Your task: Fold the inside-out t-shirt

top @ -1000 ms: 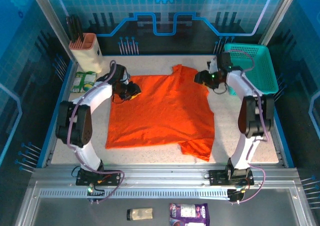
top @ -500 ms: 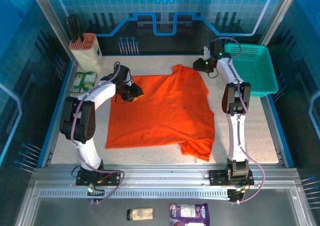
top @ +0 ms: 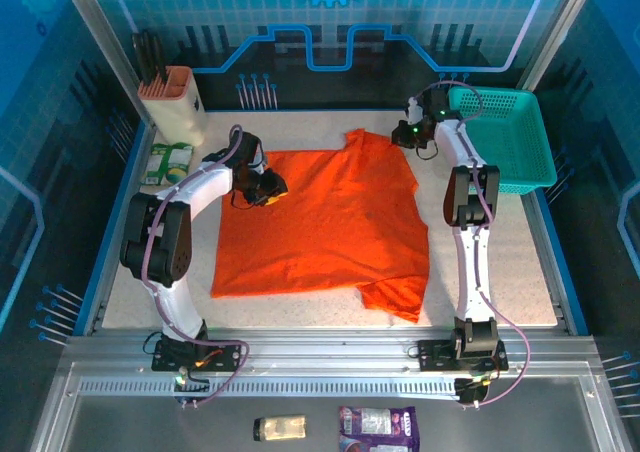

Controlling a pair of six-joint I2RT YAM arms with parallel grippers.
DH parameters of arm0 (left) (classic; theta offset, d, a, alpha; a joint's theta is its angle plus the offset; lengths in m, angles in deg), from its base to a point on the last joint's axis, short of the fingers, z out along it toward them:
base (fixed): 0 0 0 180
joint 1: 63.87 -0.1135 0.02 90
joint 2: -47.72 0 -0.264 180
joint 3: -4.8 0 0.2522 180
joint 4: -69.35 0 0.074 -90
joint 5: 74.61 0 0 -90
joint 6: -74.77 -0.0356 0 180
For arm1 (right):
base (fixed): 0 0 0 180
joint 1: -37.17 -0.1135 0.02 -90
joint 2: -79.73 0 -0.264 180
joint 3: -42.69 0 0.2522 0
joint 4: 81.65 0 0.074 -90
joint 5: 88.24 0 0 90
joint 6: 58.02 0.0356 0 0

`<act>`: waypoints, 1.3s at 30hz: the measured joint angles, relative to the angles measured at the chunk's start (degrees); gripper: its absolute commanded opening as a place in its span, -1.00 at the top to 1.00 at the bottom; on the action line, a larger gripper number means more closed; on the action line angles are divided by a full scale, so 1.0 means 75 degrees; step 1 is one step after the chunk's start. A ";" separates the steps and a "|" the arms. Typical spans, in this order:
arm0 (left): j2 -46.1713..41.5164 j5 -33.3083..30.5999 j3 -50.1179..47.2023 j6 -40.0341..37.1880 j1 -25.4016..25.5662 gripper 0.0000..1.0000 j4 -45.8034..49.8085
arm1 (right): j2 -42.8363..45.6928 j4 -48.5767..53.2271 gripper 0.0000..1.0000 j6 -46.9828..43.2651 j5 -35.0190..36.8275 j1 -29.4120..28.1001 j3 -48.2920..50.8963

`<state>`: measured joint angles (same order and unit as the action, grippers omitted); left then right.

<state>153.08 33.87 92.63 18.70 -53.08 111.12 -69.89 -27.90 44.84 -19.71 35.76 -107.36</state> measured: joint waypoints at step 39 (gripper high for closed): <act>-0.0006 -0.0026 -0.0510 0.0000 0.0000 0.40 -0.0038 | 0.3197 -0.0192 0.26 0.1329 -0.0079 -0.1547 0.4666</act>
<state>153.04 33.67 88.80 18.70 -53.08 110.84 -45.91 -29.34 54.81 -20.30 24.16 -72.37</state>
